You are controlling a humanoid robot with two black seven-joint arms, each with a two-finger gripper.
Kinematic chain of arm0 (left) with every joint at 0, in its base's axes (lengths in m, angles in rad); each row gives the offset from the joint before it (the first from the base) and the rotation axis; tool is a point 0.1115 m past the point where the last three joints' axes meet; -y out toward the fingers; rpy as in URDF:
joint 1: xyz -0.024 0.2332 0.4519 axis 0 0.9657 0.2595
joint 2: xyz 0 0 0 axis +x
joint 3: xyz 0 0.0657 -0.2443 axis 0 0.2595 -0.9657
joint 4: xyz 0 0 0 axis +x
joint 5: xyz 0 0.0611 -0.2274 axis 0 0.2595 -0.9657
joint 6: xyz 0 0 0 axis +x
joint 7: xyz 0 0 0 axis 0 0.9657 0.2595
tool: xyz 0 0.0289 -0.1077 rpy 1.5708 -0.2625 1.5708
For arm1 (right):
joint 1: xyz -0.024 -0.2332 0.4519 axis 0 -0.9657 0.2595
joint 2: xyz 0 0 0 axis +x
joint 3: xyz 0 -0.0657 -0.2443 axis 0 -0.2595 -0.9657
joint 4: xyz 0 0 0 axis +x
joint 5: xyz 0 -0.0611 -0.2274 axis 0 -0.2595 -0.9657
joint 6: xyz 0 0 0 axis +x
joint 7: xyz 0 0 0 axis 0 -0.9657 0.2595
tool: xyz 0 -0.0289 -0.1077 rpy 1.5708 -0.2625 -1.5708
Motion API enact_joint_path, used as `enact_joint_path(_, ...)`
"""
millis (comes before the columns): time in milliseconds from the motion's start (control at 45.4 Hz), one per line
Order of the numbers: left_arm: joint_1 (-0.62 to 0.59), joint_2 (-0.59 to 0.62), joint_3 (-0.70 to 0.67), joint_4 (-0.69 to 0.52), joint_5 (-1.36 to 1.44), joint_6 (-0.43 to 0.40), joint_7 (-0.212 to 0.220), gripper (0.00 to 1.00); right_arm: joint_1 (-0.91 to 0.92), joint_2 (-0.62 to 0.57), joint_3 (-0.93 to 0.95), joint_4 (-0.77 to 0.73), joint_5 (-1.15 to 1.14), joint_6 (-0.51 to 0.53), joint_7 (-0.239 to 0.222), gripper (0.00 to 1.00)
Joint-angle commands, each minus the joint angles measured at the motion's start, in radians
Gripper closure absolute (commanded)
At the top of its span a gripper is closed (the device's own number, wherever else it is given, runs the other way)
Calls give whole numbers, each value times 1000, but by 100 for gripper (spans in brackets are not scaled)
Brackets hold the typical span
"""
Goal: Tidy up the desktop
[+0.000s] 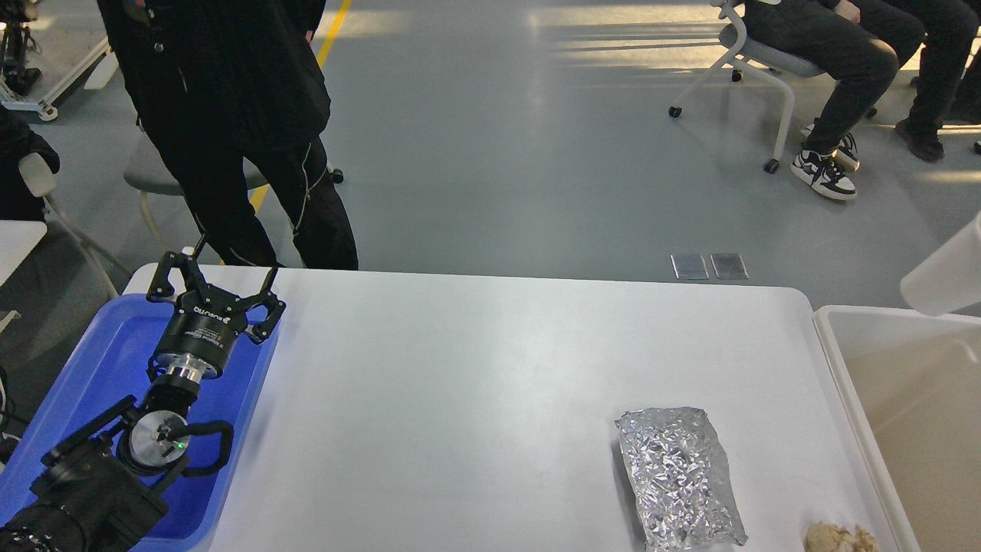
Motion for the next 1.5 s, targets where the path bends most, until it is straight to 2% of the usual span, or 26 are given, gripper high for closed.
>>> enact_joint_path(0,1,0,0,0,0,0,0,0,-148,-15,-4,-19,147,-155,15,100)
enact_joint_path(286,1,0,-1,0,0,0,0,0,-271,46,-2,-83,270,-278,58,100)
enact_joint_path(616,1,0,-1,0,0,0,0,0,-364,108,1,-163,491,-358,61,100)
enact_joint_path(836,1,0,0,0,0,0,0,0,-478,172,15,-215,615,-422,98,100)
enact_joint_path(991,1,0,0,0,0,0,0,0,-532,244,15,-284,693,-465,98,100)
enact_joint_path(1475,1,0,-1,0,0,0,0,0,-725,509,54,-605,979,-460,98,100)
